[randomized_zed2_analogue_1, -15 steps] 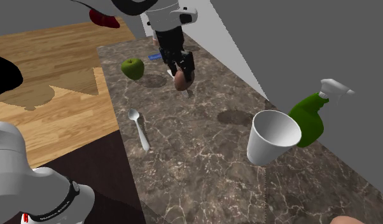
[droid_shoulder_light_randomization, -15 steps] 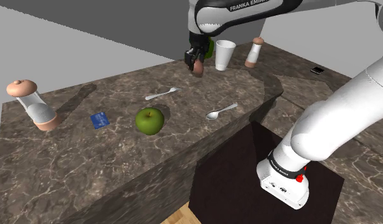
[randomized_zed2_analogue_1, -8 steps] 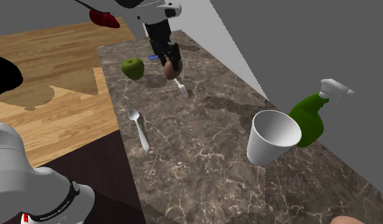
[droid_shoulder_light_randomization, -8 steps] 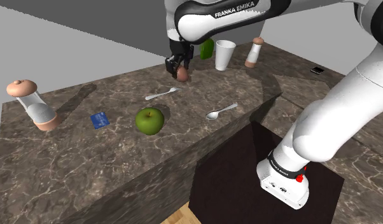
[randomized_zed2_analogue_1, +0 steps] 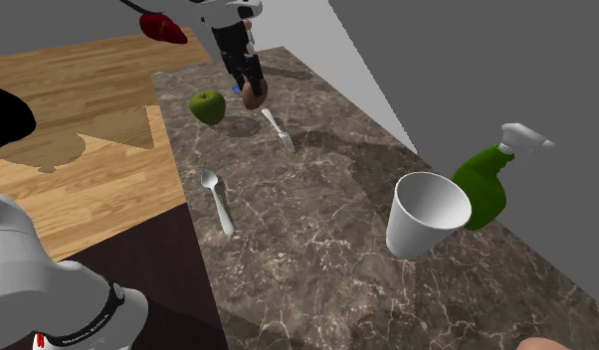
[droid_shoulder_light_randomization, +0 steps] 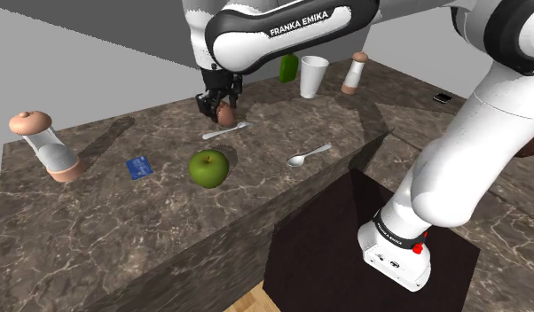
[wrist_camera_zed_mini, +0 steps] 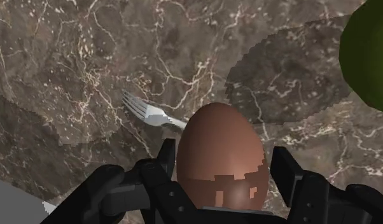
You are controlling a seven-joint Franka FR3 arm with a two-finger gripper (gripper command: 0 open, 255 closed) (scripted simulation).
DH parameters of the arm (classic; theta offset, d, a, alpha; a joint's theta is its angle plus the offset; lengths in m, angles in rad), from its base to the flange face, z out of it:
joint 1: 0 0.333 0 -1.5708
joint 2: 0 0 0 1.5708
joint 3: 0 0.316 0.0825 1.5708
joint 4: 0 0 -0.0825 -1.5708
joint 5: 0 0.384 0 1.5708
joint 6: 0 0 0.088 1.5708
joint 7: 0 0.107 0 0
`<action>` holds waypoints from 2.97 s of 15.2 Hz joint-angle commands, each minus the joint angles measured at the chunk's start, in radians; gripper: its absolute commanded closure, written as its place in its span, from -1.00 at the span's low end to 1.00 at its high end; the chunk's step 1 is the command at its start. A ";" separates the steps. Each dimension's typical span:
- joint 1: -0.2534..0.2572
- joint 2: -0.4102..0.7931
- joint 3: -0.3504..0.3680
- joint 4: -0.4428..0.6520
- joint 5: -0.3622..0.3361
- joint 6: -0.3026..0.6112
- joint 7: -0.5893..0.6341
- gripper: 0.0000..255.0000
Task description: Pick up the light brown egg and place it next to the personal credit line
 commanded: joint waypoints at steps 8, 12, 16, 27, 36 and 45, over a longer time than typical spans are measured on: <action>0.135 0.241 0.078 0.276 -0.087 -0.099 0.214 1.00; 0.212 0.372 0.092 0.446 -0.131 -0.164 0.285 1.00; 0.306 0.524 0.092 0.663 -0.174 -0.249 0.337 1.00; 0.440 0.766 0.070 0.970 -0.225 -0.325 0.378 1.00; 0.426 0.766 0.071 0.897 -0.230 -0.257 0.398 1.00; 0.424 0.768 0.071 0.903 -0.230 -0.260 0.393 -1.00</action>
